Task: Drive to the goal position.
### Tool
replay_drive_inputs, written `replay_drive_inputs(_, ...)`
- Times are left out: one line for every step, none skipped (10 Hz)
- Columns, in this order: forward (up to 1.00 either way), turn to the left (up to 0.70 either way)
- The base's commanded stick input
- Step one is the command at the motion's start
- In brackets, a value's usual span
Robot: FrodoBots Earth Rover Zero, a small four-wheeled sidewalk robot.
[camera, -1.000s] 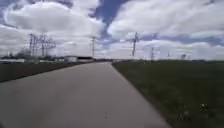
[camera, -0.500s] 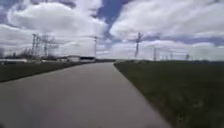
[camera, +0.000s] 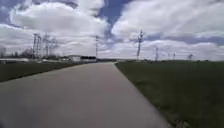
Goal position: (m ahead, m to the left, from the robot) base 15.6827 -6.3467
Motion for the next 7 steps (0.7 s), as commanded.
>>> replay_drive_inputs(1.0,0.0)
replay_drive_inputs(1.0,0.0)
replay_drive_inputs(1.0,0.0)
replay_drive_inputs(1.0,0.0)
replay_drive_inputs(1.0,0.0)
replay_drive_inputs(1.0,0.0)
replay_drive_inputs(1.0,0.0)
